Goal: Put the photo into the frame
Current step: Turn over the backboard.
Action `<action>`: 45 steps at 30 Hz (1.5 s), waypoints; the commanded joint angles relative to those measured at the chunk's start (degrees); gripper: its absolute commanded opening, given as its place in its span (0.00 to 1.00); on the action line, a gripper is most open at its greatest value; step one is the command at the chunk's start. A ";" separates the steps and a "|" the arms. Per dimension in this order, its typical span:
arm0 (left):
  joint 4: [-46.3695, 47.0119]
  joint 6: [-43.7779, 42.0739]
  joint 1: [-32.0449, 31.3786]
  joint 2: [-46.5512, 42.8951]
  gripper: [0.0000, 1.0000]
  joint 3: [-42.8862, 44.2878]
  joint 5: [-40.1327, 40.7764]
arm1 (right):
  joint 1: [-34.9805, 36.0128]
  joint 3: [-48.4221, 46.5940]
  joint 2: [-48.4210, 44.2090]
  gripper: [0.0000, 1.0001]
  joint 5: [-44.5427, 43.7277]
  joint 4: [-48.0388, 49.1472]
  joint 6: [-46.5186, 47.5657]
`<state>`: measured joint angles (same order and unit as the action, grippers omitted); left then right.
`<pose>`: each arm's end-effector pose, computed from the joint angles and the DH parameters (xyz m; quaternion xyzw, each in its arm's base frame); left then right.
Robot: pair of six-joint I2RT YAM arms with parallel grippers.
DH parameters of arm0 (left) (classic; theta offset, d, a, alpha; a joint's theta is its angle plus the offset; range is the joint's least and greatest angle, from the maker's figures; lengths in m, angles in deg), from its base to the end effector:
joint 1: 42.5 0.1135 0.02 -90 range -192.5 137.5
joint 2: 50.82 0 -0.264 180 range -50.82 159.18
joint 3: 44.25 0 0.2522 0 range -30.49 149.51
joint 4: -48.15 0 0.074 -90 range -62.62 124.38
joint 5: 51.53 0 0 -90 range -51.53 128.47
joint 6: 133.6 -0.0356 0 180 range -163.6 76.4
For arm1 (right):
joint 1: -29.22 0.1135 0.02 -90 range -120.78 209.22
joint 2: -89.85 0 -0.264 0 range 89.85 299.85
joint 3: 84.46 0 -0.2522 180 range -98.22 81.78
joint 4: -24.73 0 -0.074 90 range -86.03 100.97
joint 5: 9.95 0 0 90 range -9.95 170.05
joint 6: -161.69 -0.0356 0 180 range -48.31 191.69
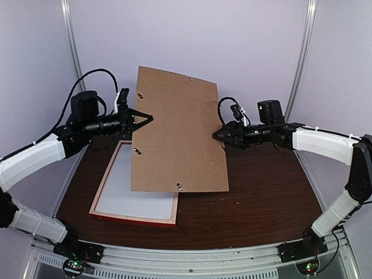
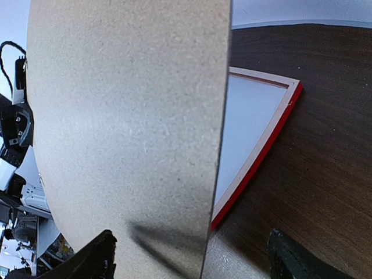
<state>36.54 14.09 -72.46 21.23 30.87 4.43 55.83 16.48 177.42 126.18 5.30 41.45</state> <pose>0.2437 -0.1635 0.3628 0.0118 0.7493 -0.5921 0.2965 0.2973 0.1777 0.2937 -0.1769 0.7944 0.5210 0.2573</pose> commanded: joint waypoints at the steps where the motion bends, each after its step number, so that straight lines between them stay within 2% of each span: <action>1: 12.90 4.40 1.74 -1.80 0.00 -1.48 -3.23 | -0.97 0.54 1.82 0.84 5.37 5.53 -3.14; 17: 23.65 11.24 6.26 0.54 0.00 -9.72 -7.14 | -1.82 1.30 6.04 0.53 14.73 25.02 -16.32; 29: 16.54 7.53 8.51 2.34 0.00 -11.69 -8.29 | -2.53 1.93 4.26 0.29 16.40 26.04 -17.66; 45: 15.31 6.47 8.76 6.28 0.00 -11.44 -9.37 | -2.44 2.72 2.12 0.19 22.20 26.68 -16.57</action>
<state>52.49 23.27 -64.06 25.75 19.60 -5.91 52.84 20.00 183.23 143.12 26.96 23.72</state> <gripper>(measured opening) 0.030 0.202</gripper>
